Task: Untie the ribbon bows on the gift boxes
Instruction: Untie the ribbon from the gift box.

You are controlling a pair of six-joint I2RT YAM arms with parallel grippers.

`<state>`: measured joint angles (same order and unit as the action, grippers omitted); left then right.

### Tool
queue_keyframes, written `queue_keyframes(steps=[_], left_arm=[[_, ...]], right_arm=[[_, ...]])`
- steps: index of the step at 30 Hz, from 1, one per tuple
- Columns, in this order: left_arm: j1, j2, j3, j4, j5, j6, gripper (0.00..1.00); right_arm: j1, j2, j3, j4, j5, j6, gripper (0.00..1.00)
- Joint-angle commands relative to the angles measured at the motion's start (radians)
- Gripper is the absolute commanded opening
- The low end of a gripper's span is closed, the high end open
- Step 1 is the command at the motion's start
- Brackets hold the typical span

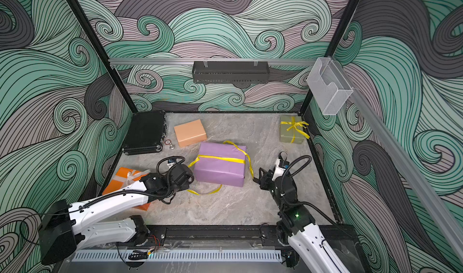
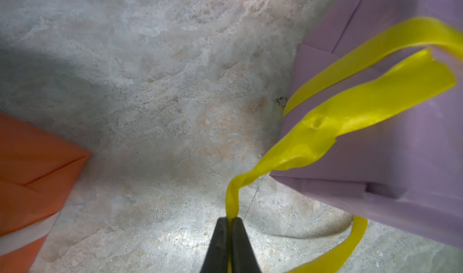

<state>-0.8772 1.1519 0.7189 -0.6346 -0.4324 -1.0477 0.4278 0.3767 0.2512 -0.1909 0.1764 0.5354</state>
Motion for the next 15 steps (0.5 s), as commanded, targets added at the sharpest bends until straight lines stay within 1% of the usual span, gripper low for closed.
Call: queue_keyframes(steps=[1,2,4,6,9,10,13,14,15], left_arm=[[0.009,0.016,-0.003,-0.011,0.011,-0.09,0.21],[0.01,0.017,-0.009,0.001,0.017,-0.089,0.22],[0.014,0.022,-0.005,0.011,0.022,-0.075,0.28],[0.024,0.027,0.007,-0.004,0.016,-0.075,0.32],[0.056,0.031,0.0,0.024,0.064,-0.068,0.34],[0.062,0.031,0.003,0.031,0.072,-0.053,0.36],[0.075,0.013,0.054,0.008,0.06,0.023,0.5],[0.076,0.003,0.076,-0.002,0.055,0.058,0.55],[0.076,-0.01,0.107,-0.015,0.046,0.098,0.64]], right_arm=[[-0.003,-0.008,-0.01,0.007,-0.005,0.003,0.53],[-0.003,-0.009,-0.01,0.006,-0.005,0.004,0.53],[-0.003,-0.009,-0.01,0.008,-0.007,0.005,0.53],[-0.004,-0.009,-0.009,0.007,-0.007,0.005,0.53],[-0.004,-0.009,-0.011,0.006,-0.006,0.005,0.53],[-0.003,-0.01,-0.01,0.007,-0.005,0.005,0.53],[-0.004,-0.01,-0.012,0.005,-0.005,0.005,0.53],[-0.003,-0.009,-0.012,0.005,-0.004,0.005,0.53],[-0.003,-0.009,-0.012,0.005,-0.004,0.007,0.53]])
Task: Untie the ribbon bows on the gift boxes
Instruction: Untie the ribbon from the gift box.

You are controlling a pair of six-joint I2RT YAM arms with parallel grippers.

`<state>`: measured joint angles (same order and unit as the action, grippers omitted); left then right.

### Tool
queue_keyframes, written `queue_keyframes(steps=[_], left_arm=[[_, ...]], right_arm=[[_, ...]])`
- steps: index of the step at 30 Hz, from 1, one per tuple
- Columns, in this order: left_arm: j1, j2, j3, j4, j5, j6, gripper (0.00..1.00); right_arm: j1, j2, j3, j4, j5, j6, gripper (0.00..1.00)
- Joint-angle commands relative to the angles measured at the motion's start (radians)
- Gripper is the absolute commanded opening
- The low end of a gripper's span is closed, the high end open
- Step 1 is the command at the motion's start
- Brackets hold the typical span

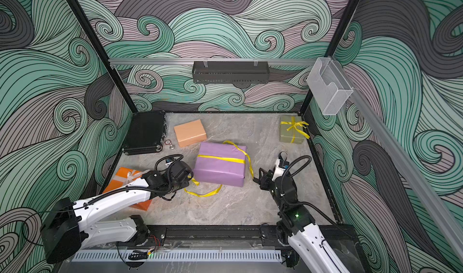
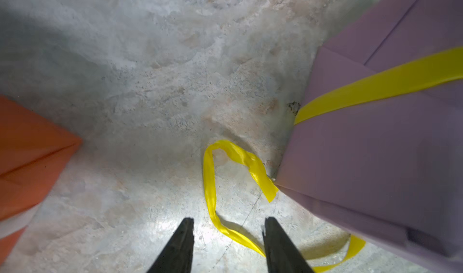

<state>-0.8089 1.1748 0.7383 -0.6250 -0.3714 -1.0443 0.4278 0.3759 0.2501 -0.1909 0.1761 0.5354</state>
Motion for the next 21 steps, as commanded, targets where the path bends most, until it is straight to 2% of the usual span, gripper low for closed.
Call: queue_keyframes(steps=[1,5,9,13,18,21], left_arm=[[0.01,-0.045,0.117,-0.038,-0.026,0.13,0.7],[0.013,-0.072,0.27,-0.049,-0.002,0.384,0.98],[0.014,-0.045,0.415,-0.051,0.117,0.635,0.99],[0.014,-0.025,0.395,0.03,0.177,0.775,0.99],[0.036,0.043,0.368,0.013,0.205,0.775,0.99],[0.061,0.054,0.355,0.027,0.254,0.752,0.99]], right_arm=[[-0.004,-0.009,-0.012,0.005,-0.003,0.006,0.53],[-0.004,-0.009,-0.012,0.004,0.0,0.008,0.54],[-0.003,-0.01,-0.012,0.0,0.007,0.011,0.54],[-0.003,-0.014,-0.014,-0.005,0.019,0.015,0.56],[-0.004,0.003,0.008,-0.023,0.031,0.013,0.58],[-0.001,0.067,0.095,-0.104,0.045,0.002,0.59]])
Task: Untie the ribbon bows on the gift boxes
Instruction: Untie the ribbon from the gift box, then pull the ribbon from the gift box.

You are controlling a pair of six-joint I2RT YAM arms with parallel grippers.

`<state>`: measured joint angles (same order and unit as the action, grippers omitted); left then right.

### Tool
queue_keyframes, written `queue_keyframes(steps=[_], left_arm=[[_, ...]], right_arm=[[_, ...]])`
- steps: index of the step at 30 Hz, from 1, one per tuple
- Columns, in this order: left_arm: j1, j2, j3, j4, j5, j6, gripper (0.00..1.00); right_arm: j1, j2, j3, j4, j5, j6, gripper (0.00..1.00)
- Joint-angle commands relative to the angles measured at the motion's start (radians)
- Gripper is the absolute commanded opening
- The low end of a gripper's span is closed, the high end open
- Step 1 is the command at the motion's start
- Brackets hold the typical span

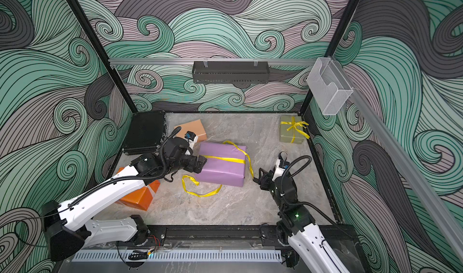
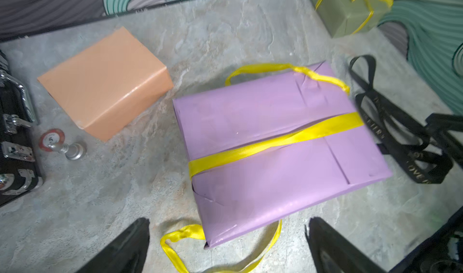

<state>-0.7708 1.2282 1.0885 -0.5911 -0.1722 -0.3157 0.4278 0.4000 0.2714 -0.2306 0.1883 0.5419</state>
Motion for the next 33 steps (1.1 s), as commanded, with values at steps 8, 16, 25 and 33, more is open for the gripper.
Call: queue_keyframes(steps=[8,16,25,33], left_arm=[[0.127,-0.008,0.012,-0.021,0.148,-0.047,0.99],[0.15,-0.02,0.013,-0.033,0.185,-0.079,0.99],[0.16,-0.051,0.002,-0.033,0.176,-0.095,0.99],[0.171,-0.07,-0.008,-0.023,0.192,-0.114,0.99]], right_arm=[[0.07,0.439,0.458,-0.281,-0.089,-0.143,0.66],[0.212,0.855,0.898,-0.473,-0.296,-0.324,0.69],[0.323,1.215,1.217,-0.596,-0.292,-0.558,0.62],[0.344,1.428,1.454,-0.733,-0.259,-0.649,0.62]])
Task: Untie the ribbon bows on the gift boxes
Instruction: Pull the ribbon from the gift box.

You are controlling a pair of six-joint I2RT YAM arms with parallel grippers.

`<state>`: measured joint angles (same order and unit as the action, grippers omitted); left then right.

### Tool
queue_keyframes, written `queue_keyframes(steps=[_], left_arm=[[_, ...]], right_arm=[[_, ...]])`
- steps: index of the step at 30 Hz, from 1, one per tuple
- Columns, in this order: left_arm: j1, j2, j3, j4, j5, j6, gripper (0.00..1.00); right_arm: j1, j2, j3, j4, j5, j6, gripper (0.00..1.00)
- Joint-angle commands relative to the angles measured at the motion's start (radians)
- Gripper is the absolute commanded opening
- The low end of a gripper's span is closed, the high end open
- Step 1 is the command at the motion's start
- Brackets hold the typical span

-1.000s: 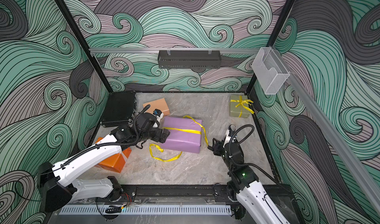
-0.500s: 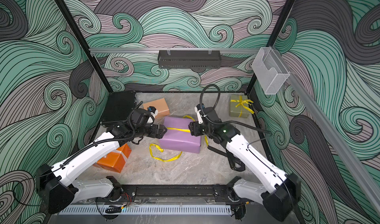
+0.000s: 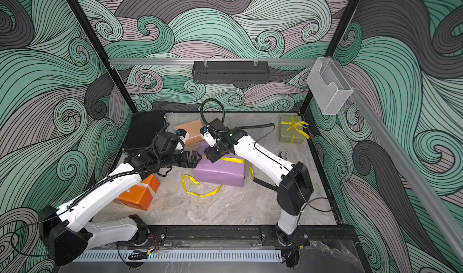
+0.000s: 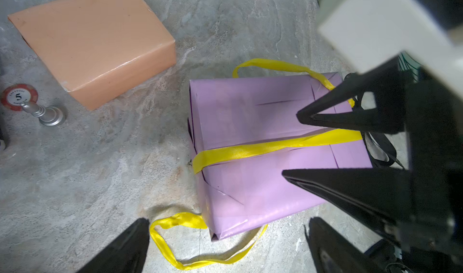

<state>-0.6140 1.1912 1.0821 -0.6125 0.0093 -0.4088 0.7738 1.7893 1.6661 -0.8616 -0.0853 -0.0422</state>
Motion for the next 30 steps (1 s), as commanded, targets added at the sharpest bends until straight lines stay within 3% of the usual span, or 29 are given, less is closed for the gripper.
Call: queue_keyframes(steps=[1,30], left_arm=[[0.018,-0.038,-0.004,0.002,0.011,-0.022,0.99],[0.061,-0.049,-0.017,0.019,0.047,-0.041,0.99]], right_arm=[[-0.002,0.06,0.076,-0.12,0.006,-0.079,0.61],[-0.084,0.148,0.125,-0.217,-0.085,-0.107,0.55]])
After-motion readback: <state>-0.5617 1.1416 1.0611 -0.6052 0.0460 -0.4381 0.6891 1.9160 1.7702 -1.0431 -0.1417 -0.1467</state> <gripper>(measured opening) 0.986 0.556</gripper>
